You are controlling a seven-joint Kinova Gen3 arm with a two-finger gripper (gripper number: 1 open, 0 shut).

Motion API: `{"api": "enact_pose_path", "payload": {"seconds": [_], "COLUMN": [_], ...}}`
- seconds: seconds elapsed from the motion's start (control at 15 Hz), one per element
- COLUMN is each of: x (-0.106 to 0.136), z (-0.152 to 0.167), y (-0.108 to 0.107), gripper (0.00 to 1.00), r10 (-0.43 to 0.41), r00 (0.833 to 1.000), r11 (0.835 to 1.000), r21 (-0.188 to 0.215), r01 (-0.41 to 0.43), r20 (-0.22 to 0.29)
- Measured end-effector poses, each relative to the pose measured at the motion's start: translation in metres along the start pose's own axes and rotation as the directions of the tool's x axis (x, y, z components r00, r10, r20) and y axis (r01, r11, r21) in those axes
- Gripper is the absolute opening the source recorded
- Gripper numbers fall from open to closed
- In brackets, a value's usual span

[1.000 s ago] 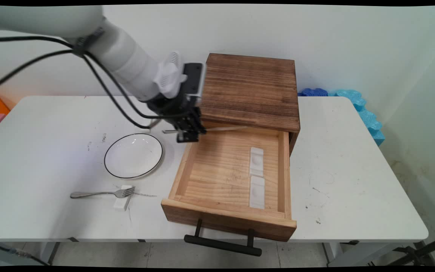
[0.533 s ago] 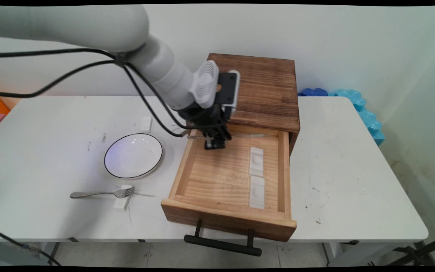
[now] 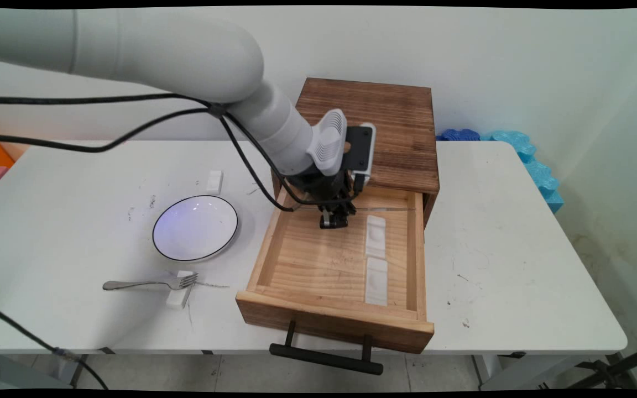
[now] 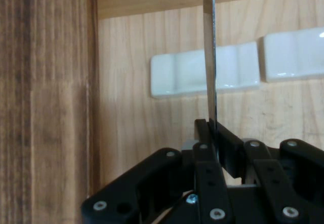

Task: Place the picked object into the drawer

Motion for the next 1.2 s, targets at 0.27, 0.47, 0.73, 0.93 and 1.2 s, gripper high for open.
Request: {"api": "enact_pose_path", "payload": {"seconds": [0.27, 0.47, 0.73, 0.93, 1.2], "x": [0.001, 0.0, -0.001, -0.002, -0.003], "z": [0.023, 0.037, 0.05, 0.06, 0.069], "y": [0.0, 0.0, 0.0, 0.0, 0.004], "gripper": [0.0, 0.0, 0.0, 0.0, 0.0], "r10": [-0.001, -0.012, -0.027, -0.044, -0.059], "r00": [1.0, 1.0, 0.999, 0.998, 0.998], "r11": [1.0, 1.0, 1.0, 0.999, 0.998], "r21": [-0.007, -0.011, -0.008, -0.008, -0.015], "r01": [0.002, 0.012, 0.027, 0.044, 0.059], "r20": [0.013, 0.022, 0.03, 0.035, 0.036]}}
